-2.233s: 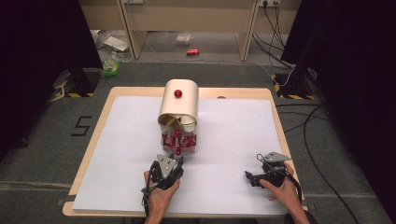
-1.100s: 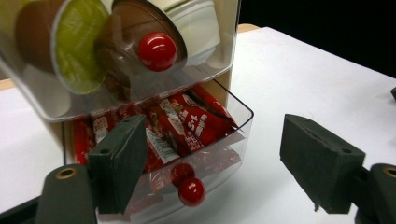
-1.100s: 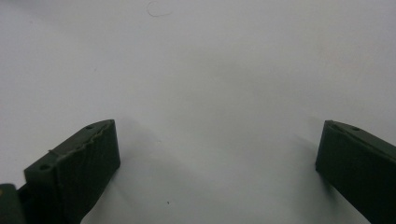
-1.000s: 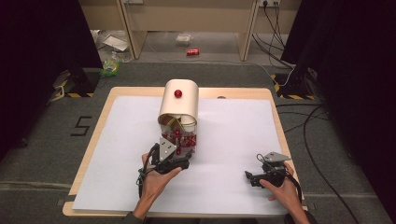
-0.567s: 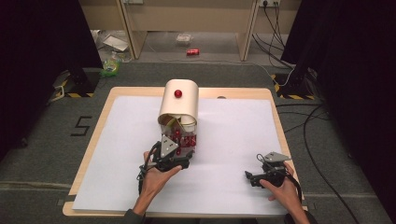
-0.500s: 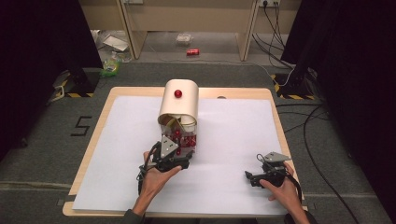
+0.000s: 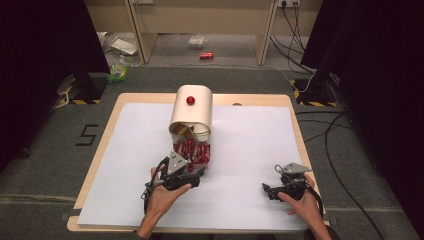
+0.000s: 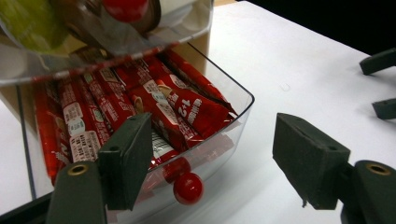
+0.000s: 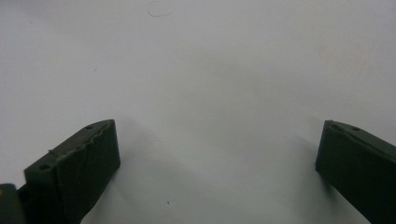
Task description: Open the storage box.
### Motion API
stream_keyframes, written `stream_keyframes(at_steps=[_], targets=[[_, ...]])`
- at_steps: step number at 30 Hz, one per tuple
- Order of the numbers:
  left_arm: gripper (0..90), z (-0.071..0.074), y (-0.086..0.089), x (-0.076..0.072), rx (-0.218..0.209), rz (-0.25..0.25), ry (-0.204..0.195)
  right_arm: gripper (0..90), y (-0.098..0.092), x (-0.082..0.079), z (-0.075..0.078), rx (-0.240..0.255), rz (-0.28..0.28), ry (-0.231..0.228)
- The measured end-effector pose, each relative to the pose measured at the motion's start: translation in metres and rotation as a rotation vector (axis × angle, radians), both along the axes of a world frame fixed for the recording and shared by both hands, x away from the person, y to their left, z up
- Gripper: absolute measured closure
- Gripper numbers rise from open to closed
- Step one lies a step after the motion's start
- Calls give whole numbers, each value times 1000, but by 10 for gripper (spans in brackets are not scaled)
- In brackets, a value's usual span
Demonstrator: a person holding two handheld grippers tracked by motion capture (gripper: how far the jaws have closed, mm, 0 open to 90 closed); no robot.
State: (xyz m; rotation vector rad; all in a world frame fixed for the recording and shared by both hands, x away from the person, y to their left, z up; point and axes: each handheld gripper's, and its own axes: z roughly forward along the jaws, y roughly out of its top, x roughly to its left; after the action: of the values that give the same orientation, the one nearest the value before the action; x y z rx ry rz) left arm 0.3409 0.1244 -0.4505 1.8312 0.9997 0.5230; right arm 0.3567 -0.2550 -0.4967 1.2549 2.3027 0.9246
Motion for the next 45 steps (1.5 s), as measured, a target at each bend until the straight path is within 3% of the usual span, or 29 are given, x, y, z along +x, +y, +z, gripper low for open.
stream_keyframes(at_steps=[17,32,40,45], targets=[[301,-6,5,-19,-24,-23,20,2,0,0,0,0,0,0],[313,-17,8,-27,-34,-46,60,2,0,0,0,1,0,-2],[318,-19,9,-32,-51,-48,51,2,0,0,0,2,-1,-1],[325,-18,11,-32,-61,-51,66,2,0,0,0,-1,1,-2]])
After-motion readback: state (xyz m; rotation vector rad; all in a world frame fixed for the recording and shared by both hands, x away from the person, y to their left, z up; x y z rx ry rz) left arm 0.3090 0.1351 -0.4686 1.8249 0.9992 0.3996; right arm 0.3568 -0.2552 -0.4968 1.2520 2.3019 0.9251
